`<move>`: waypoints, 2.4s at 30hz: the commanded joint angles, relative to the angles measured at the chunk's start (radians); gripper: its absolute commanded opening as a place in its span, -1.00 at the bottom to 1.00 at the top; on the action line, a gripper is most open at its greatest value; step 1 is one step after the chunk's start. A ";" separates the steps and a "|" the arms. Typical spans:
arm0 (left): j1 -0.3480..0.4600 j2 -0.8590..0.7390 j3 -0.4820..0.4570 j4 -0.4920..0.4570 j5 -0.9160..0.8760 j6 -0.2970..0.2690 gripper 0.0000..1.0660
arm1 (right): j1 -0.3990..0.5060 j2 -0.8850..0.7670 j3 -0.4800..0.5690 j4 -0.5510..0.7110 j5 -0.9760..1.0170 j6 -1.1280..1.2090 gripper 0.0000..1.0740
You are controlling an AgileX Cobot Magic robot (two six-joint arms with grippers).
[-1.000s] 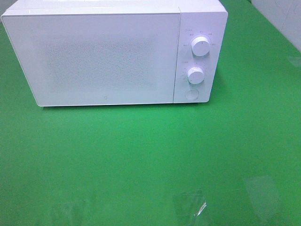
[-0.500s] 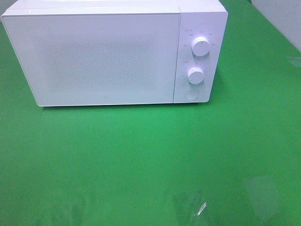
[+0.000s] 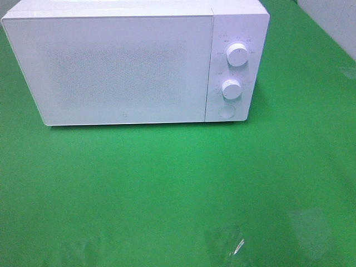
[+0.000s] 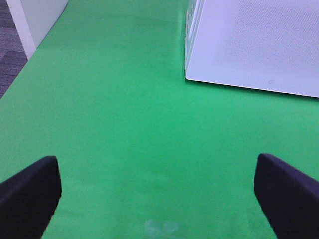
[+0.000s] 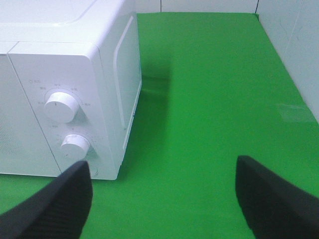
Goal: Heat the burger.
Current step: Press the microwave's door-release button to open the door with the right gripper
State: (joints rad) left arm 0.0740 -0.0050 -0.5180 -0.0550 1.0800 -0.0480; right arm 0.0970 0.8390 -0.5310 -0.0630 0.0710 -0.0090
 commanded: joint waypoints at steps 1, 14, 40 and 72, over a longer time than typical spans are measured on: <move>0.002 -0.016 0.001 -0.006 -0.017 0.000 0.88 | 0.000 0.041 0.001 -0.001 -0.060 0.014 0.42; 0.002 -0.016 0.001 -0.006 -0.017 0.000 0.88 | 0.000 0.264 0.005 -0.001 -0.348 0.042 0.42; 0.002 -0.016 0.001 -0.006 -0.017 0.000 0.88 | 0.339 0.628 0.203 0.476 -0.974 -0.215 0.42; 0.002 -0.016 0.001 -0.006 -0.017 0.000 0.88 | 0.728 0.886 0.131 0.774 -1.301 0.129 0.33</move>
State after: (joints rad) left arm 0.0740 -0.0050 -0.5180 -0.0550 1.0800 -0.0480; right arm 0.8200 1.7230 -0.3880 0.7130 -1.2000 0.0840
